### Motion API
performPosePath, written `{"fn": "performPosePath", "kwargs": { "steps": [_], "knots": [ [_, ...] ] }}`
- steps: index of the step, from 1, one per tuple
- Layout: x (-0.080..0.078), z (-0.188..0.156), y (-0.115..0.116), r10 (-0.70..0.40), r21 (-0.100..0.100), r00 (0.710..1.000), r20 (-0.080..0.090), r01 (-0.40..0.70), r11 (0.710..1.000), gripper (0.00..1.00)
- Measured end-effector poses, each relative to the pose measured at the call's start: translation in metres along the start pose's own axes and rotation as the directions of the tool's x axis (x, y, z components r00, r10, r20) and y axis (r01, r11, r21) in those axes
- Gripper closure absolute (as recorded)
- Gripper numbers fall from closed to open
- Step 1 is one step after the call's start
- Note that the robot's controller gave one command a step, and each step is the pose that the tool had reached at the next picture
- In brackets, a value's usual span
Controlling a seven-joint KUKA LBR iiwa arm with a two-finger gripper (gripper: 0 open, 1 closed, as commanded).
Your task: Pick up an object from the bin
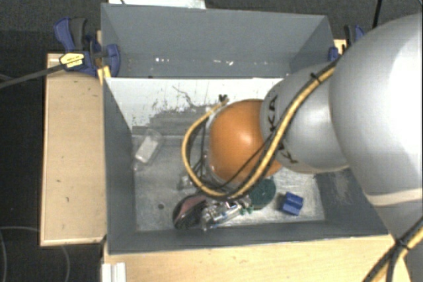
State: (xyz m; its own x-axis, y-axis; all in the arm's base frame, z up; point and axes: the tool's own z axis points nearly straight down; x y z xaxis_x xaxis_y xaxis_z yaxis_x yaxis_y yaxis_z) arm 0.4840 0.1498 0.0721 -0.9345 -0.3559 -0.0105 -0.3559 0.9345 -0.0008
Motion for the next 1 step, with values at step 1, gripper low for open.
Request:
{"fn": "performPosePath", "kwargs": {
  "steps": [1],
  "knots": [
    [-0.0011,-0.0016,0.0001,0.004,-0.001,1.000,0.002,-0.004,1.000,1.00]
  ]
}}
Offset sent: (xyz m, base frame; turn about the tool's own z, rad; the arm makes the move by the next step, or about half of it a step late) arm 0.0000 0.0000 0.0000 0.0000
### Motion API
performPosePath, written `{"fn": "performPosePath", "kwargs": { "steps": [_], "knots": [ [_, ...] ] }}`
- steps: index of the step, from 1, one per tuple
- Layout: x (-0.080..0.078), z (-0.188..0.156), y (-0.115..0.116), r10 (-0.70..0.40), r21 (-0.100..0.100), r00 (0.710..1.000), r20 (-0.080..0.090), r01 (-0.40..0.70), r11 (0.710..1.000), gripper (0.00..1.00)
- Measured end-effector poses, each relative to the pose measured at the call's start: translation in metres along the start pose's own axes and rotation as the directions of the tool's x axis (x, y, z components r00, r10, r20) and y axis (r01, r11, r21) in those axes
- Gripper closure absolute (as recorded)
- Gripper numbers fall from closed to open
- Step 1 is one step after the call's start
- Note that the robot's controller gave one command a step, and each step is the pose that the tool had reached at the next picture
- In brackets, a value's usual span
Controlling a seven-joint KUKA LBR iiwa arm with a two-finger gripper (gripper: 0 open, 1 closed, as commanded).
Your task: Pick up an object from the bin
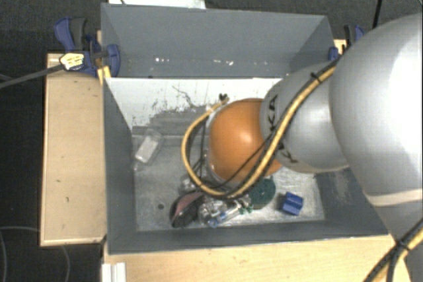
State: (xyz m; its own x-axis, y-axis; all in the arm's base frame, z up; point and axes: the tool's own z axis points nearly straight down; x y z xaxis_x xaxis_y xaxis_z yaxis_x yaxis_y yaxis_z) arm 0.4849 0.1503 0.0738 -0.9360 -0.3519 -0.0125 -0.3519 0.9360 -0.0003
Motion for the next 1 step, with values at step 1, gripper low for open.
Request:
{"fn": "performPosePath", "kwargs": {
  "steps": [1],
  "knots": [
    [-0.0098,-0.2049,-0.0209,-0.243,0.001,0.970,-0.002,0.243,0.970,1.00]
  ]
}}
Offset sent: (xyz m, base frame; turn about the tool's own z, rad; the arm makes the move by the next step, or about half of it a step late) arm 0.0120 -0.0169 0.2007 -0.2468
